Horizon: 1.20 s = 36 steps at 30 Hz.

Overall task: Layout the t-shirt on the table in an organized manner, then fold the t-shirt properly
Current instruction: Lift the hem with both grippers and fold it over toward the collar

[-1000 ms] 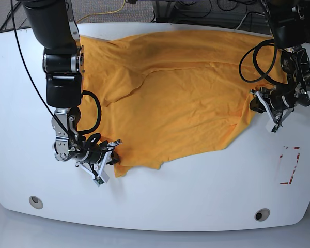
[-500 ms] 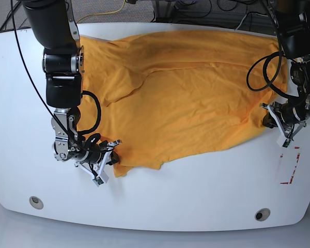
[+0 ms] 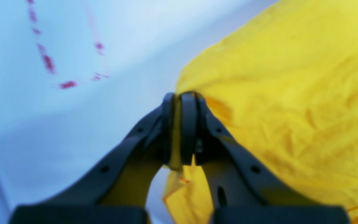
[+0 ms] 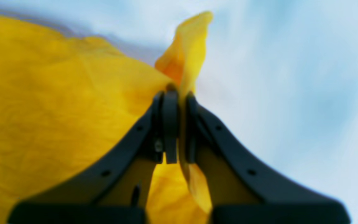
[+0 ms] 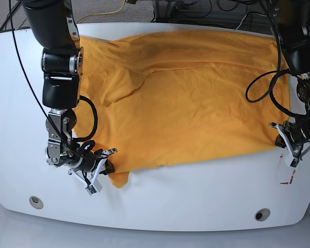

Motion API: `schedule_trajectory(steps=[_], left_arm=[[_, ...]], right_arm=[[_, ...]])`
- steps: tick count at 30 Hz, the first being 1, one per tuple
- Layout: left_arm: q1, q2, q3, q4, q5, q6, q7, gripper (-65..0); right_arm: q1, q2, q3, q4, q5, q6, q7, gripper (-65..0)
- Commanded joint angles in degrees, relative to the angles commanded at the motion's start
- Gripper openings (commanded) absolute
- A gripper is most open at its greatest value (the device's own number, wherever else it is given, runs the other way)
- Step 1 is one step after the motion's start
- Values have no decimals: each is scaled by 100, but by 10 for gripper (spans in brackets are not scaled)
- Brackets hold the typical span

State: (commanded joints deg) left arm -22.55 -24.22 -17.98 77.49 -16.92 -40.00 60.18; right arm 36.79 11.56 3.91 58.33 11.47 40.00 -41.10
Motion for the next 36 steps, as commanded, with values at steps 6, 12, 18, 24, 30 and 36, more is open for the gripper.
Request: schedule_trajectory(steps=[6, 12, 18, 24, 30, 36], left_arm=[[-123, 0, 0, 0, 53, 0, -9, -636], [-167, 0, 0, 0, 44, 0, -9, -636], [-132, 0, 0, 9, 18, 0, -167, -636], [-9, -35, -18, 9, 18, 0, -484, -635], [53, -149, -18, 18, 9, 0, -484, -635], [88, -149, -26, 18, 9, 0, -484, -635]], right_arm=[[-299, 0, 0, 870, 0, 0, -325, -609], [-615, 0, 18, 1635, 0, 0, -703, -609], [-941, -26, 404, 2400, 9, 0, -1178, -609], [-1327, -132, 677, 3262, 9, 0, -1758, -609], [-1776, -149, 782, 3982, 158, 0, -2224, -609], [-2242, -255, 1081, 4545, 818, 0, -2681, -609]])
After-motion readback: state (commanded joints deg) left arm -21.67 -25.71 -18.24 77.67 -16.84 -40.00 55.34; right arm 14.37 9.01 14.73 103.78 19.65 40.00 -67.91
